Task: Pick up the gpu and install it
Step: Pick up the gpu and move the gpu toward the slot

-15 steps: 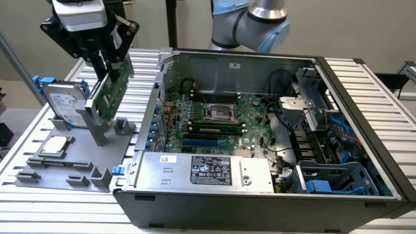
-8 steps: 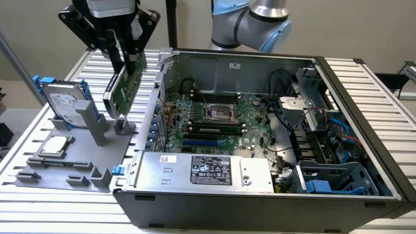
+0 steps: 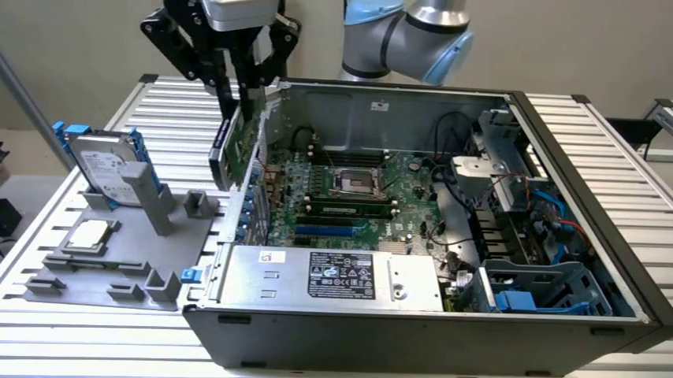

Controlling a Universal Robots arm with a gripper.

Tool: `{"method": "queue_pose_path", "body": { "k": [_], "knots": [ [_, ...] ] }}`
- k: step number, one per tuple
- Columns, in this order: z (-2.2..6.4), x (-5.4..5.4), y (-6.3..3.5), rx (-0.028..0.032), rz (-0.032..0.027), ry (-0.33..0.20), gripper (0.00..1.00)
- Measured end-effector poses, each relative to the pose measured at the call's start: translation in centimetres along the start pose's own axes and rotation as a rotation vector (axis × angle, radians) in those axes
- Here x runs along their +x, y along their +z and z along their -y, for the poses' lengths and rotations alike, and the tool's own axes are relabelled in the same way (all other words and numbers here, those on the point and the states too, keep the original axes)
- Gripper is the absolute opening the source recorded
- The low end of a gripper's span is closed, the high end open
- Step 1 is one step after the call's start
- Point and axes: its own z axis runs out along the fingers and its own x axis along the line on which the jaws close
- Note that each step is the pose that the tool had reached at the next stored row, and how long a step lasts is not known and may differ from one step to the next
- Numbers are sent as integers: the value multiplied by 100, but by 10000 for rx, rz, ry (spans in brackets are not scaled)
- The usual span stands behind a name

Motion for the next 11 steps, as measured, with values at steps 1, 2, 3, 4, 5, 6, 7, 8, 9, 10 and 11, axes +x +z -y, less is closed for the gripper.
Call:
{"method": "queue_pose_path", "body": {
  "k": [1,2,3,4,5,6,7,8,9,10,11],
  "knots": [
    [-3,-46,1,-6,-1,-1,26],
    [-7,-91,1,-10,-1,-1,26],
    [-10,-136,2,-15,-2,-1,26],
    [-13,-181,2,-18,-2,0,26],
    [-17,-227,3,-22,-2,-1,26],
    [-20,-272,3,-25,-3,-3,26],
    [-24,-318,5,-27,-3,-3,26],
    [-27,-363,6,-27,-3,-4,26],
    [-30,-409,8,-28,-2,-5,26],
    [-33,-454,10,-28,-2,-7,26],
    [-37,-499,12,-27,-3,-7,26]
  ]
}}
